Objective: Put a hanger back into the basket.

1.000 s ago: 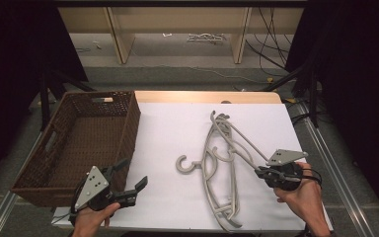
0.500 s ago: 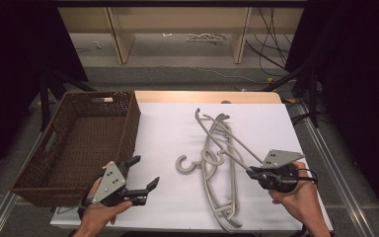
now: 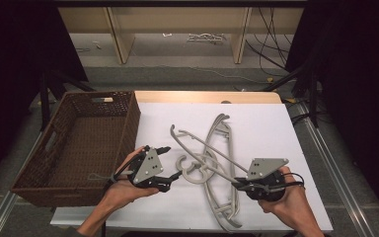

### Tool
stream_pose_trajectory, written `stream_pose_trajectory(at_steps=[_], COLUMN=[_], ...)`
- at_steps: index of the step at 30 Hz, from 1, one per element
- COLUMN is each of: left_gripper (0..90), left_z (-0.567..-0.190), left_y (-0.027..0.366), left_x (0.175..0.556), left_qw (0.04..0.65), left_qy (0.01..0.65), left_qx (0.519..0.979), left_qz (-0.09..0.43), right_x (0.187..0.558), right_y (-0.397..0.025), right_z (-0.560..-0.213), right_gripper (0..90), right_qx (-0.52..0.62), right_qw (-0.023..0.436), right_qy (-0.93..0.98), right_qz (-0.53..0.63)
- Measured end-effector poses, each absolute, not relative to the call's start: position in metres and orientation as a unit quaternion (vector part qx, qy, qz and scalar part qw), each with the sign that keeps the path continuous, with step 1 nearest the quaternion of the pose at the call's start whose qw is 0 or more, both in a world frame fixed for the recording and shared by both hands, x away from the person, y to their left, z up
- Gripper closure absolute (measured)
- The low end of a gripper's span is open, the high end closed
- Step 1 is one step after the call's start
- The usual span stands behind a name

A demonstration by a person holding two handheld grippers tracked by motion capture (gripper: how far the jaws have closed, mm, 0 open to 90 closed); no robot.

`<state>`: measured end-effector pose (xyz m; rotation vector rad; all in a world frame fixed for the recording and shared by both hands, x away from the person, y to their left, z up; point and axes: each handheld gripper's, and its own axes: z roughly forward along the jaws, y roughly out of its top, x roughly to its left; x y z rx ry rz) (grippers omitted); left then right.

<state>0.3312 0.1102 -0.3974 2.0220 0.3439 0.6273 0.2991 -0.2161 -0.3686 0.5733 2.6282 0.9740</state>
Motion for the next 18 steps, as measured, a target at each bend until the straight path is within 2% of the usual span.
stream_pose_trajectory(at_steps=[5,8,12,18], left_gripper=[25.7,27.8,25.6,37.2], left_z=[-0.397,-0.401,-0.399,-0.403], left_y=[0.105,0.104,0.103,0.095], left_x=[0.335,0.336,0.337,0.335], left_qw=[0.457,0.447,0.427,0.420], left_qy=[0.104,0.076,0.049,0.004], left_qx=[0.844,0.857,0.870,0.878], left_qz=[0.260,0.246,0.242,0.231], right_x=[0.297,0.293,0.292,0.290], right_y=[-0.210,-0.205,-0.202,-0.196], right_z=[-0.369,-0.367,-0.368,-0.370], right_gripper=[83.3,83.3,83.3,83.3], right_qx=[0.183,0.169,0.158,0.136], right_qw=[0.131,0.111,0.103,0.081], right_qy=[0.914,0.919,0.921,0.924], right_qz=[0.336,0.338,0.342,0.347])
